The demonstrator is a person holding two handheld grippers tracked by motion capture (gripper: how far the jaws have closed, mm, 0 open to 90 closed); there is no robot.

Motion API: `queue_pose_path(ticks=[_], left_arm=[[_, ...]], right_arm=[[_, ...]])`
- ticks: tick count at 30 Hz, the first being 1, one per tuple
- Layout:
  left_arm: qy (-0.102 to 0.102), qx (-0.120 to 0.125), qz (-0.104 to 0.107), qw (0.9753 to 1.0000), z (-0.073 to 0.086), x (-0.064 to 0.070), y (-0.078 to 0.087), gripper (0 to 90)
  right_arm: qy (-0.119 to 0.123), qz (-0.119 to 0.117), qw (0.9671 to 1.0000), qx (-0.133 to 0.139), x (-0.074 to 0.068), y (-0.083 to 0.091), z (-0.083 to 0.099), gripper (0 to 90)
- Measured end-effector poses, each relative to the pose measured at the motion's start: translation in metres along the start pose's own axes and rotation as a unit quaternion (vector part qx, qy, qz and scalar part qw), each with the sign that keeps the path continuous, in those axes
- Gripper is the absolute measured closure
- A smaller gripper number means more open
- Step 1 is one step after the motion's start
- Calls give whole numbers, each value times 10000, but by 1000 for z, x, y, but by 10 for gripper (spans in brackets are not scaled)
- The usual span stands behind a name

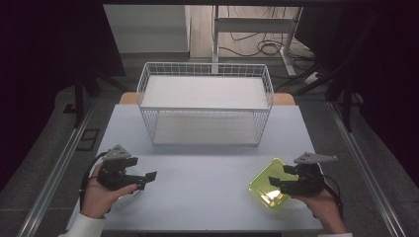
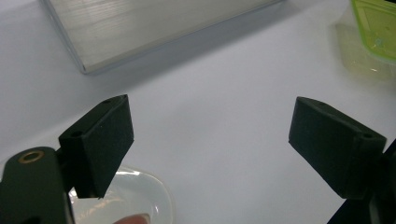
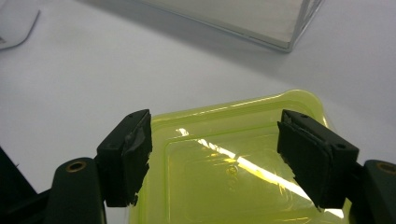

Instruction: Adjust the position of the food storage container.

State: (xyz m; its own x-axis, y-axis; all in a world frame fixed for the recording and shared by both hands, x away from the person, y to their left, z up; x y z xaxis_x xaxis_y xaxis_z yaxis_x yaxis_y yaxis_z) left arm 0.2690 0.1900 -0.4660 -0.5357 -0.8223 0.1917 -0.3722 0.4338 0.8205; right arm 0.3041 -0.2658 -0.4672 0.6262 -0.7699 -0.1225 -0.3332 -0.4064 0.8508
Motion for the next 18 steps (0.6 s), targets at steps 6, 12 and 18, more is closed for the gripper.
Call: queue_pose_path(ticks=[6,12,18], left_arm=[[16,-19,27,10000,0,-2,-4,136],[31,-29,78,10000,0,-2,-7,136],[7,-130,102,9999,2,0,-14,137]], right_arm=[[-94,101,9999,65,3,-1,2,276],[-149,69,9998,62,5,2,3,286],[-137,85,9999,48,7,4,3,296]])
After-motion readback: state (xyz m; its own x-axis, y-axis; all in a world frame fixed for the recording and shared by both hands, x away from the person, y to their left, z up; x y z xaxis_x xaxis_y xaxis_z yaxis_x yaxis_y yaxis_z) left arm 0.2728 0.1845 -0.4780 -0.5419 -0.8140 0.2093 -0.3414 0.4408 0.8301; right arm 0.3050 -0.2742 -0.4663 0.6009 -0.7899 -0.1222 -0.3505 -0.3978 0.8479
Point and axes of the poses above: each handheld gripper's, and its own axes: y roughly backward along the jaws, z roughly out of its underside, x roughly to its right, the point moved 5 cm from there along -y, roughly forward along the jaws, and after that the axes turned 15 degrees about -x, right-handed, at the moved point
